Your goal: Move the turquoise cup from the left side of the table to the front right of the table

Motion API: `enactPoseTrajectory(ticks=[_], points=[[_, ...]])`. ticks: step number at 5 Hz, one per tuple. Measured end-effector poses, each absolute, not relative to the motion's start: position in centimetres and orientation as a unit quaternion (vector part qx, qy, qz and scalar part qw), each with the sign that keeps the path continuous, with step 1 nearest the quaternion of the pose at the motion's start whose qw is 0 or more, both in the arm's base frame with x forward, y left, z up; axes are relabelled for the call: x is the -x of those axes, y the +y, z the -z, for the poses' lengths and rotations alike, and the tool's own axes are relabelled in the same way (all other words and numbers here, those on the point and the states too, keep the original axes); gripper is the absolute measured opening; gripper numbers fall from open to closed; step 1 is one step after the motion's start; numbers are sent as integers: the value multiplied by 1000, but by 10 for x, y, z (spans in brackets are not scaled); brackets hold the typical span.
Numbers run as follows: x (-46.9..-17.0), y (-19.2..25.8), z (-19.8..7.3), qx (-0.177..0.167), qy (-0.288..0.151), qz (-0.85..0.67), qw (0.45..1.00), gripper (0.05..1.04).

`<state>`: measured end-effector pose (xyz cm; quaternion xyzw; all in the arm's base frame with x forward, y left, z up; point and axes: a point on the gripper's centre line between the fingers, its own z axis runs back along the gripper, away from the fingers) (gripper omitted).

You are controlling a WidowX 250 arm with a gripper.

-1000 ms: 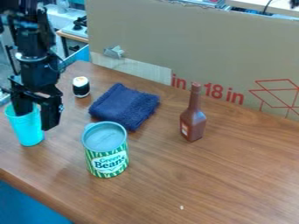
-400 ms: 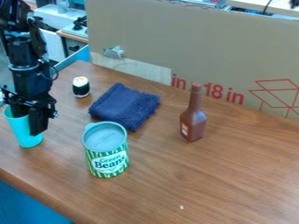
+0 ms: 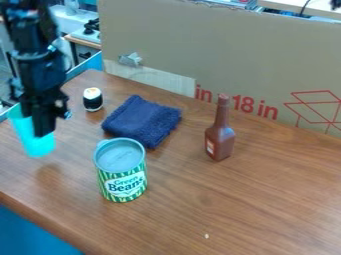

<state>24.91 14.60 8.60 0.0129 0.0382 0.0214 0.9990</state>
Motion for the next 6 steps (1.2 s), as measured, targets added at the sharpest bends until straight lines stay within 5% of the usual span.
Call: enactPoseTrajectory(ticks=[2, 4, 6], points=[[-263, 49, -175, -43, -65, 136, 988, 104], [-250, -47, -161, -8, -58, 291, 955, 104], [-222, -142, -99, -9, -8, 330, 944, 104]])
